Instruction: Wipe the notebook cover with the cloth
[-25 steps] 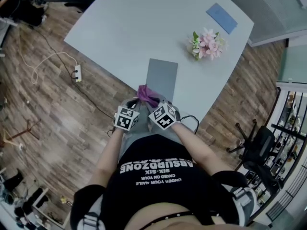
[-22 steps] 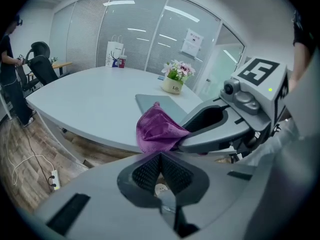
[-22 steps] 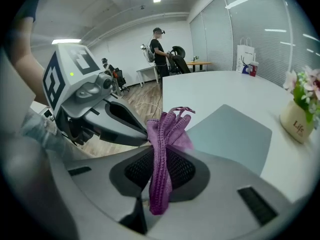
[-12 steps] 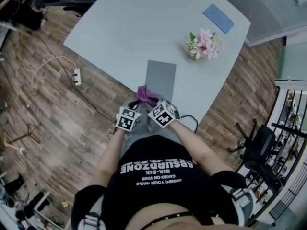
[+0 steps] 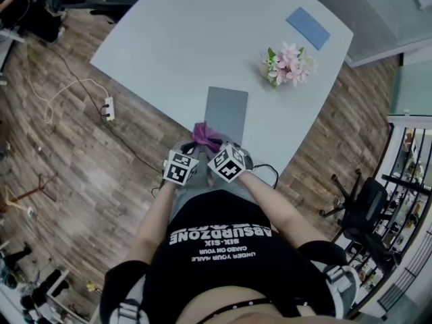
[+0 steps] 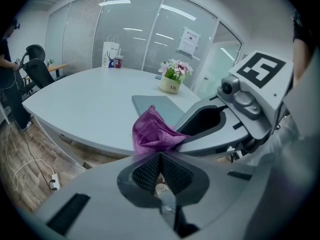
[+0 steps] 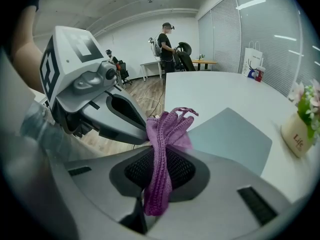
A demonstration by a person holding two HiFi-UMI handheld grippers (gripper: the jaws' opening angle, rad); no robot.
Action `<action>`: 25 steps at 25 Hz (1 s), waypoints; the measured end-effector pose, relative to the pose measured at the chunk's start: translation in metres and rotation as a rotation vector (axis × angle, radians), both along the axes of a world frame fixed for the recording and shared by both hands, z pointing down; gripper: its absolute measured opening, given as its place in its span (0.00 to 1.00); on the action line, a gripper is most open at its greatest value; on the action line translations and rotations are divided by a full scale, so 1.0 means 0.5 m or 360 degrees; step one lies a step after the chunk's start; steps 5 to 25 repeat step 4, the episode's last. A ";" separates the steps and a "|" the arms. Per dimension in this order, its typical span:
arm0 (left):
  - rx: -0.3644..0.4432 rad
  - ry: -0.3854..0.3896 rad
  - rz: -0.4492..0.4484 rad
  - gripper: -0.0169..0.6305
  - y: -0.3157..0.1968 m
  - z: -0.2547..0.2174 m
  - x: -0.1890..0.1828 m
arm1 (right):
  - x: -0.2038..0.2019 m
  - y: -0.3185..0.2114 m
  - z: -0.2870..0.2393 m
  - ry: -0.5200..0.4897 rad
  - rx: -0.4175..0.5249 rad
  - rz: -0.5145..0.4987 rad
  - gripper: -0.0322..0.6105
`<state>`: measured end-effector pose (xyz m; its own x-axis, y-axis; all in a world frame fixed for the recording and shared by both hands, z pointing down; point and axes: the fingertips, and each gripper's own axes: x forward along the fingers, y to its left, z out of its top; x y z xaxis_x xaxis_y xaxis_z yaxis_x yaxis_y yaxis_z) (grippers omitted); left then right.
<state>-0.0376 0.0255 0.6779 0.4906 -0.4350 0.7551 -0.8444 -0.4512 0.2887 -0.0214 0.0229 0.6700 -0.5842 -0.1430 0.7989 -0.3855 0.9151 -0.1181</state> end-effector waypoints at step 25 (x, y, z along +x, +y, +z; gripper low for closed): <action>0.0002 -0.0008 0.0004 0.05 -0.002 0.001 -0.001 | -0.001 0.002 0.004 0.0018 0.0026 -0.0025 0.16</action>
